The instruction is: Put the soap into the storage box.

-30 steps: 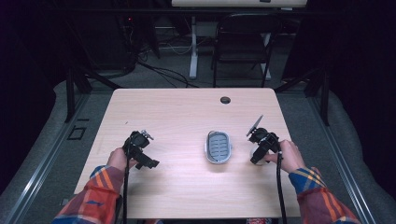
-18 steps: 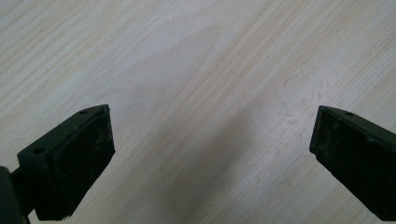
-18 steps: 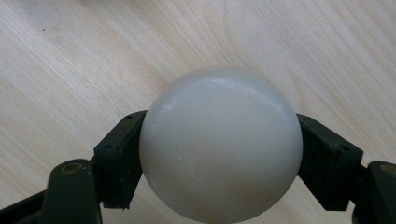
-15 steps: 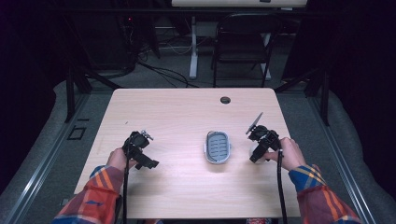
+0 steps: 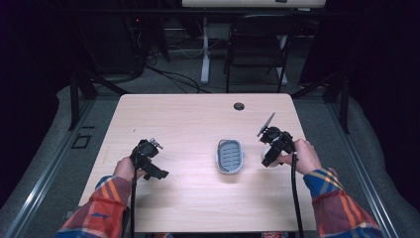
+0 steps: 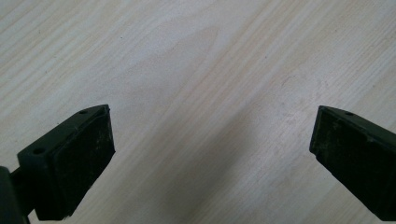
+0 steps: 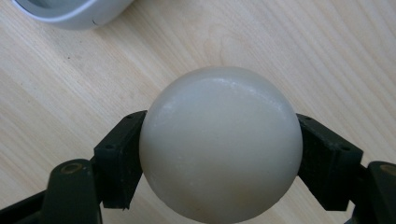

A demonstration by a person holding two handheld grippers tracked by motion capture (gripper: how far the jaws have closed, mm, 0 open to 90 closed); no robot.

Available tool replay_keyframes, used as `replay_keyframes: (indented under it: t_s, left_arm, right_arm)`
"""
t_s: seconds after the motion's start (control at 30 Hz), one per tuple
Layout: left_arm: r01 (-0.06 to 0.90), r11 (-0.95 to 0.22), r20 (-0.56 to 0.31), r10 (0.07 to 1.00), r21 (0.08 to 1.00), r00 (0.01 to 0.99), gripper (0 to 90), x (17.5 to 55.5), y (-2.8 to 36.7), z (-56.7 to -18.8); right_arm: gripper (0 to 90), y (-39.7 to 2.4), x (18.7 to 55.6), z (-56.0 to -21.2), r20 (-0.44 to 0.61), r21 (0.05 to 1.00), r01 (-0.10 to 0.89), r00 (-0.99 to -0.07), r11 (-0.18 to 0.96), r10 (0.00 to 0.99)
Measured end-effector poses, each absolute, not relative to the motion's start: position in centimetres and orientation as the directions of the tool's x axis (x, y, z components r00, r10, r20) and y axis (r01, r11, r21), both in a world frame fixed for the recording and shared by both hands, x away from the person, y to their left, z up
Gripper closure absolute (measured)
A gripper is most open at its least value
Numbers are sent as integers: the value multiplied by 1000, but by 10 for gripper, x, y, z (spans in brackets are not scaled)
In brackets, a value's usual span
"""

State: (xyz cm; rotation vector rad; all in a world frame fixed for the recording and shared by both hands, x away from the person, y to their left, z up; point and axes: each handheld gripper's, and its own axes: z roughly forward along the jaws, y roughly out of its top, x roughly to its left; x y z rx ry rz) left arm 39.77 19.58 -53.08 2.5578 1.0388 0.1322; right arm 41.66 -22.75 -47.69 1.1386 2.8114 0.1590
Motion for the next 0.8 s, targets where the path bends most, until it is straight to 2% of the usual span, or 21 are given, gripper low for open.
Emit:
replay_keyframes:
  t_s: [0.17,0.8]
  left_arm:
    - [654,-656,-53,689,377,722,0,398,196,-531]
    - [655,-655,-61,688,376,723,0,399,195,-532]
  right_arm:
    - [242,-225,418,-474,-53,156,687,-711,709,701]
    - [242,-213,429,-456,-60,140,673,-726,726,685]
